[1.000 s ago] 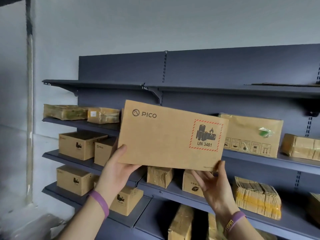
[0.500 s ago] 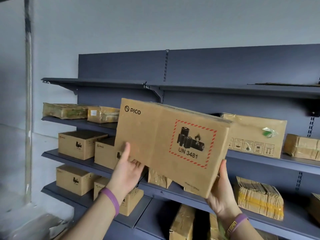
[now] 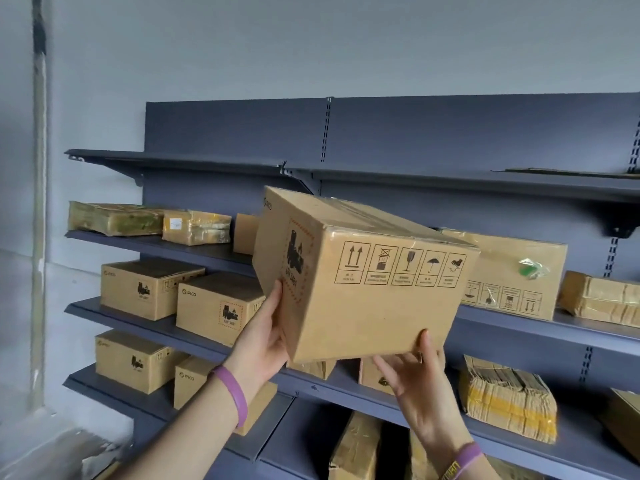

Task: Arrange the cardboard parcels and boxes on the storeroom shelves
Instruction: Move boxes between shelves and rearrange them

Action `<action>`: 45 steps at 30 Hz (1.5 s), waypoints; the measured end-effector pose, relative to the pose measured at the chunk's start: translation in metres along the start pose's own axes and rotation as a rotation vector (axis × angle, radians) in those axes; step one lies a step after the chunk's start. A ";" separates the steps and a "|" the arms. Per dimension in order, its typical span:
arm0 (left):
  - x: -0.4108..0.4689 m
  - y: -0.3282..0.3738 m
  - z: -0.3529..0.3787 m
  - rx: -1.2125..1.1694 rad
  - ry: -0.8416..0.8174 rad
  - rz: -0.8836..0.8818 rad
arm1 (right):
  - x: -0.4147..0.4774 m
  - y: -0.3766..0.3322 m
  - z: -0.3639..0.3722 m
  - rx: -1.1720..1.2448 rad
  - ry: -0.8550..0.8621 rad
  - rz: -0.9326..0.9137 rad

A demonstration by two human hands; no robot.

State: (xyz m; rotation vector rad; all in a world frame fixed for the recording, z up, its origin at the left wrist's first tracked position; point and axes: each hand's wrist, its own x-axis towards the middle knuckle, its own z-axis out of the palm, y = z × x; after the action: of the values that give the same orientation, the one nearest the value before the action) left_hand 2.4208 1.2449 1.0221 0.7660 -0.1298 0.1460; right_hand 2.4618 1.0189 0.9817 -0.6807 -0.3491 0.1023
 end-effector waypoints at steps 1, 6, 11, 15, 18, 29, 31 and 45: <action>0.004 0.000 0.000 0.007 -0.010 0.000 | 0.002 -0.007 -0.002 -0.015 0.017 -0.038; 0.032 0.001 0.010 0.120 -0.065 0.043 | 0.015 -0.028 -0.003 -0.025 0.000 -0.118; 0.054 0.003 0.012 0.298 -0.031 0.180 | 0.042 -0.013 0.007 -0.058 0.092 -0.170; 0.077 0.005 -0.004 0.344 0.028 0.235 | 0.079 -0.005 0.010 -0.071 0.101 -0.145; 0.096 0.010 -0.006 0.418 0.110 0.300 | 0.105 -0.002 0.010 -0.089 0.094 -0.114; 0.177 0.023 -0.033 0.487 0.208 0.283 | 0.175 0.014 -0.004 -0.942 0.150 -0.315; 0.194 0.026 -0.040 0.603 0.229 0.304 | 0.183 0.019 -0.008 -1.109 0.172 -0.345; 0.308 0.052 -0.083 1.330 -0.006 0.290 | 0.232 0.043 0.007 -1.690 0.455 -0.424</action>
State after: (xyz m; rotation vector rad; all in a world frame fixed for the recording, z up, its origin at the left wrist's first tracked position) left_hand 2.7188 1.3657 1.0511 2.0732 -0.1410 0.5292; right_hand 2.6779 1.1040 1.0251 -2.2168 -0.0516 -0.8469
